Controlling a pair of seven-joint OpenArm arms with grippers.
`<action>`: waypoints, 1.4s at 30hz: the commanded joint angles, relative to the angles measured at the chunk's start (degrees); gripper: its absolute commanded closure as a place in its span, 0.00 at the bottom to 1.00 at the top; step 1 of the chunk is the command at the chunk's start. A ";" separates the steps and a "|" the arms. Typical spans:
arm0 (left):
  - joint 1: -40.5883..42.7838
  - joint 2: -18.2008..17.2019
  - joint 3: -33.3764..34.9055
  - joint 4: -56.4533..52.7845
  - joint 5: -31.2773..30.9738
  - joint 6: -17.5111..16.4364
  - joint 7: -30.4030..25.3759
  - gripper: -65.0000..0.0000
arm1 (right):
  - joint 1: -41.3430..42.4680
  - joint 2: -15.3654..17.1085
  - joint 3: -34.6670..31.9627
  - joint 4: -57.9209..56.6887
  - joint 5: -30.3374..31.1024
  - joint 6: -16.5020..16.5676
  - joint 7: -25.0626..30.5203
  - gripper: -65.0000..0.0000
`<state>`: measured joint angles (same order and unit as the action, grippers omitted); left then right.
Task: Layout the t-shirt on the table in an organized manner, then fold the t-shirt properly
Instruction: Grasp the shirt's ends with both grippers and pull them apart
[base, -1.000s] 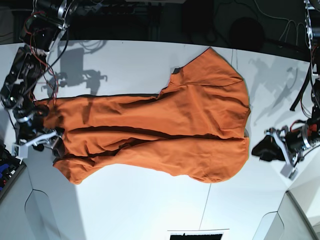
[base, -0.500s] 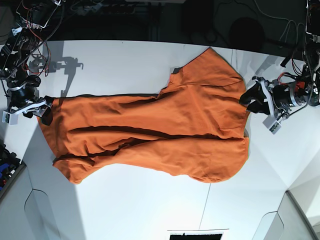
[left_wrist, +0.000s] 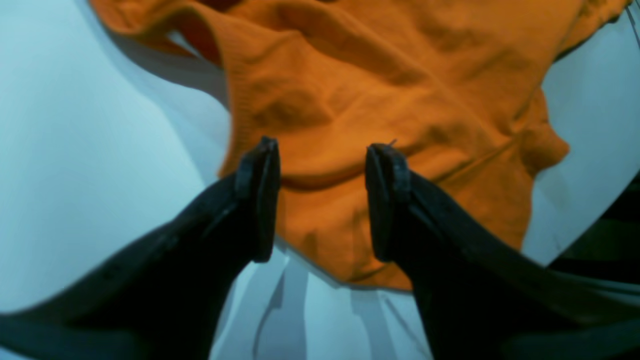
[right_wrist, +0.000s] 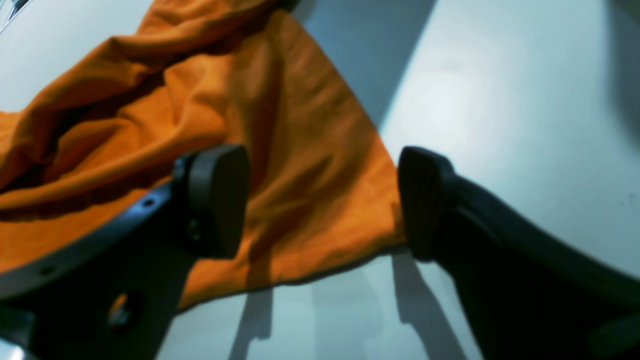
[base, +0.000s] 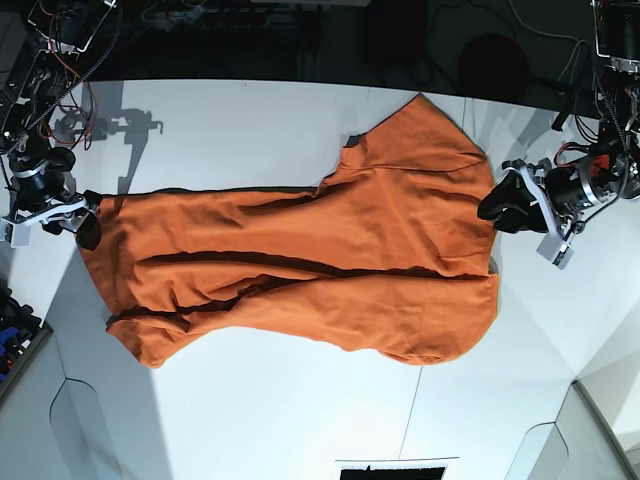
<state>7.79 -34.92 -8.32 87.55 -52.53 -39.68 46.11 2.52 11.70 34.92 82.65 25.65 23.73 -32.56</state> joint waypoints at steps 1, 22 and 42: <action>-0.20 -0.83 -0.59 1.03 -1.16 -0.32 -0.85 0.57 | 0.76 0.79 0.02 1.14 0.15 0.09 1.46 0.32; 9.70 3.54 -4.02 0.96 4.81 -0.32 -2.21 0.57 | 0.76 0.81 0.20 -4.33 -5.09 -6.29 2.16 0.32; 10.43 9.73 -4.22 0.98 7.63 -0.32 -2.58 0.99 | 0.94 0.59 -7.48 -6.62 -1.73 -1.40 3.23 1.00</action>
<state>18.24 -24.18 -12.19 88.07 -46.28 -40.14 42.41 2.83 11.60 27.33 75.33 24.23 22.28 -29.32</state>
